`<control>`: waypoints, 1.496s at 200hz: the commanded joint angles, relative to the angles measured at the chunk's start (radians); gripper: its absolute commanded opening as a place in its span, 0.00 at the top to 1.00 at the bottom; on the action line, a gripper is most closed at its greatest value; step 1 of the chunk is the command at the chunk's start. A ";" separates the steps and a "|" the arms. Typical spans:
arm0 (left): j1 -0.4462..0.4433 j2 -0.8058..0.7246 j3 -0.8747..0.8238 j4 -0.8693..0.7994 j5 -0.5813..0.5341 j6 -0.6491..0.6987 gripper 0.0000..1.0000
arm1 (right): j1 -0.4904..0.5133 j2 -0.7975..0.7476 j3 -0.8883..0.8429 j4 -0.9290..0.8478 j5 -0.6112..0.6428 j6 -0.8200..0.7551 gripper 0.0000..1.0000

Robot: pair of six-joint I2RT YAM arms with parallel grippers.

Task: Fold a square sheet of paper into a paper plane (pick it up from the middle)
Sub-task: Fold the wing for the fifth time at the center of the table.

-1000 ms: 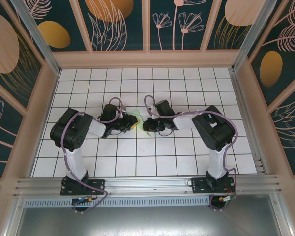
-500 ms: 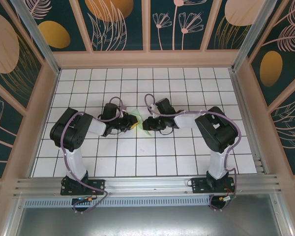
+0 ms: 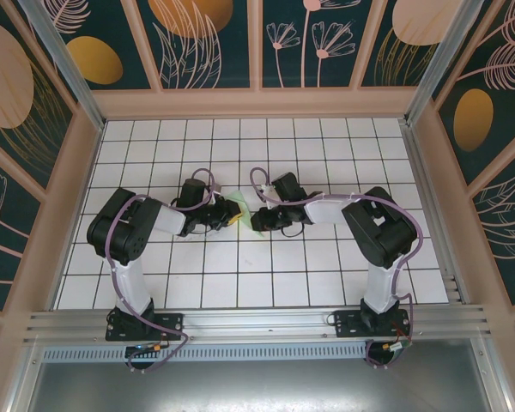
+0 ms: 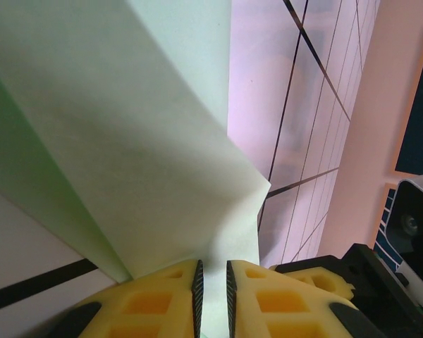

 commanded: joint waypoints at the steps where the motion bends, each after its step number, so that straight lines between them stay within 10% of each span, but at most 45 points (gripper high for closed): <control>1: -0.004 0.049 -0.001 -0.117 -0.111 0.030 0.80 | -0.005 0.016 0.008 -0.031 0.003 -0.040 0.80; 79: -0.004 0.048 0.018 -0.138 -0.108 0.041 0.80 | -0.012 0.024 0.000 -0.031 0.037 -0.076 0.91; 179: -0.004 0.054 0.025 -0.160 -0.119 0.041 0.80 | 0.019 -0.011 0.011 -0.060 0.085 -0.224 0.78; 299: -0.004 -0.071 0.066 -0.099 -0.053 0.116 0.75 | -0.016 -0.012 -0.019 -0.015 -0.043 -0.194 0.98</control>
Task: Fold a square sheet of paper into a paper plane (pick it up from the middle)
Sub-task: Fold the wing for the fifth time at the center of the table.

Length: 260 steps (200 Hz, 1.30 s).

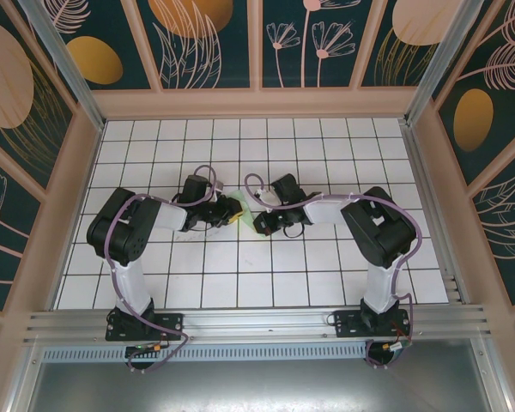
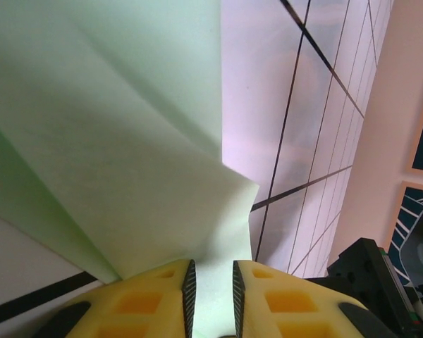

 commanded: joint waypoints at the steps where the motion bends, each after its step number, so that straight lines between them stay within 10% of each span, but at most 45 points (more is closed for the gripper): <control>1: 0.001 -0.060 0.007 0.013 -0.035 0.057 0.75 | -0.019 -0.015 -0.019 0.006 -0.073 0.033 0.98; 82: -0.019 -0.143 -0.190 0.319 0.020 0.011 0.74 | -0.056 0.027 -0.008 0.002 -0.173 0.091 1.00; 260: -0.066 -0.012 -0.163 0.347 -0.019 -0.023 0.90 | -0.070 0.069 0.017 -0.011 -0.203 0.120 1.00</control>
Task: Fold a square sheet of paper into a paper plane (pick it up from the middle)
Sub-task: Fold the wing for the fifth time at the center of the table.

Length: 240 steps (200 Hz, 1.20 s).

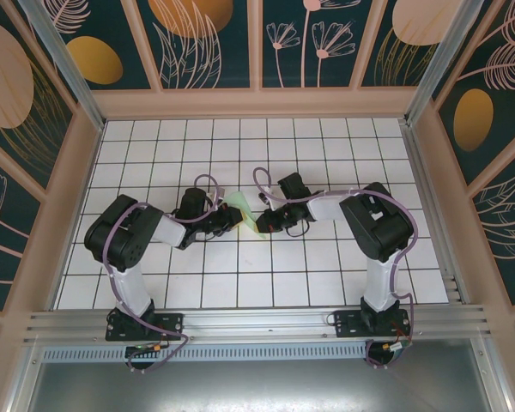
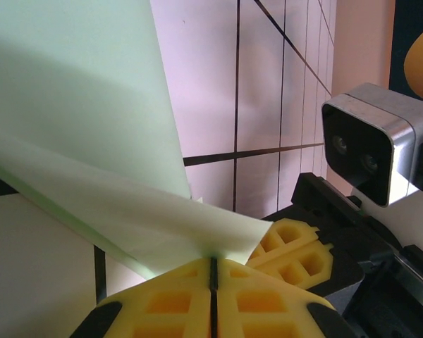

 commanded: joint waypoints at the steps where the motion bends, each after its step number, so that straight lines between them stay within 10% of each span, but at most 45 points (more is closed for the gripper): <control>1: -0.011 0.028 0.025 0.027 -0.008 -0.003 0.90 | -0.009 0.021 0.017 -0.017 -0.025 0.004 1.00; 240: -0.012 0.099 0.120 -0.343 -0.205 0.033 0.98 | -0.010 -0.094 -0.048 -0.028 0.033 0.087 0.79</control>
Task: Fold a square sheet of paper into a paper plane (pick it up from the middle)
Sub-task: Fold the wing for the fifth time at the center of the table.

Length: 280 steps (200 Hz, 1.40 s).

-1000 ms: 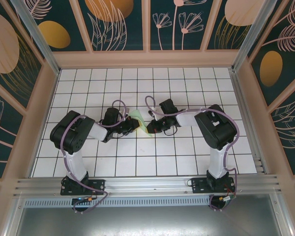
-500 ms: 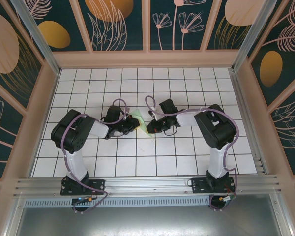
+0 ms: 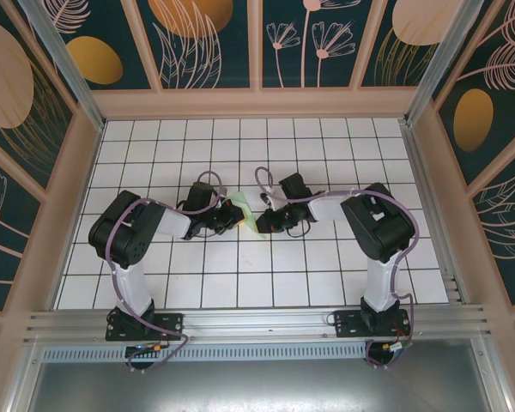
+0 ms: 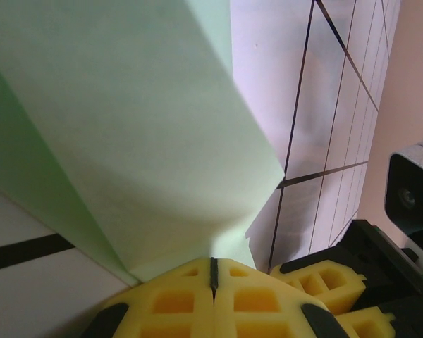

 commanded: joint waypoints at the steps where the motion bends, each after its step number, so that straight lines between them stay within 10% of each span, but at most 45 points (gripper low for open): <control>1: -0.006 0.064 -0.001 -0.107 -0.136 0.025 0.98 | -0.007 -0.075 -0.027 -0.027 0.038 0.046 0.79; 56: -0.006 0.065 0.000 -0.112 -0.134 0.027 0.98 | 0.012 -0.149 -0.016 0.003 0.131 0.125 0.68; 140: -0.006 0.065 0.001 -0.119 -0.134 0.025 0.98 | 0.062 0.020 0.098 0.005 0.077 0.131 0.92; 280: -0.006 0.090 0.012 -0.192 -0.186 0.039 1.00 | 0.063 0.046 0.095 -0.114 0.104 0.074 0.93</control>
